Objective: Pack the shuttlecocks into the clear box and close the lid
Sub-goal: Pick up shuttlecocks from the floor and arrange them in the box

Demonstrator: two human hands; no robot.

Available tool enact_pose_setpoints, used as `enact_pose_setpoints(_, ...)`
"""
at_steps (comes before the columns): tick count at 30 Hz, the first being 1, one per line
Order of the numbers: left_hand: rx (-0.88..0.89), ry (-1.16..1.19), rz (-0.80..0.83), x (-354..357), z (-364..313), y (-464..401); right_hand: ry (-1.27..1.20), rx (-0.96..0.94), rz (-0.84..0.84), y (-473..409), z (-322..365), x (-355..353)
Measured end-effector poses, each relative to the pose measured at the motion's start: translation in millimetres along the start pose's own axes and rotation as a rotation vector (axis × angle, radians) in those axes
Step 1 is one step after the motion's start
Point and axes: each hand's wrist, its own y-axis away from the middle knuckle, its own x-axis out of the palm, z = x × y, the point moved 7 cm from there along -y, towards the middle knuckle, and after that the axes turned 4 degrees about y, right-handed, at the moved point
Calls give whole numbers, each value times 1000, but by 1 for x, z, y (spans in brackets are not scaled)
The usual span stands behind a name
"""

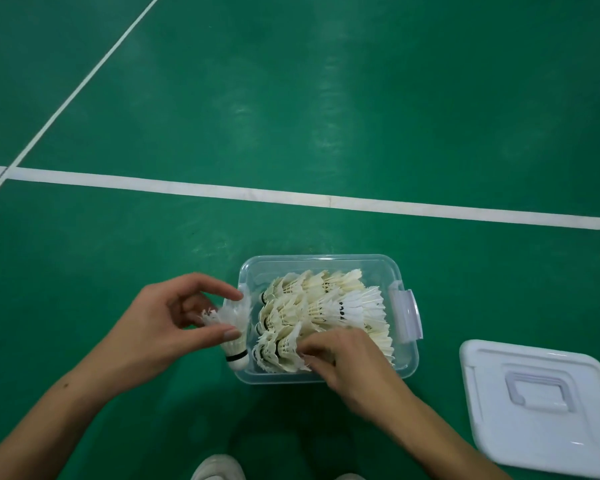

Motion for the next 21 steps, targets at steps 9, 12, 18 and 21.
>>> enact_pose_setpoints(9, 151, -209, 122, 33, -31, -16, -209, 10, 91, 18, -6, -31)
enact_pose_setpoints(12, 246, -298, 186, 48, -48, -26, -275, -23, -117, 13, 0, -58)
enact_pose_setpoints(18, 307, -248, 299, 66, -70, -39, -172, -284, -287, -5, 24, -68)
enact_pose_setpoints(21, 309, -206, 306, 66, -69, -40, -140, -305, -314, -5, 21, -64)
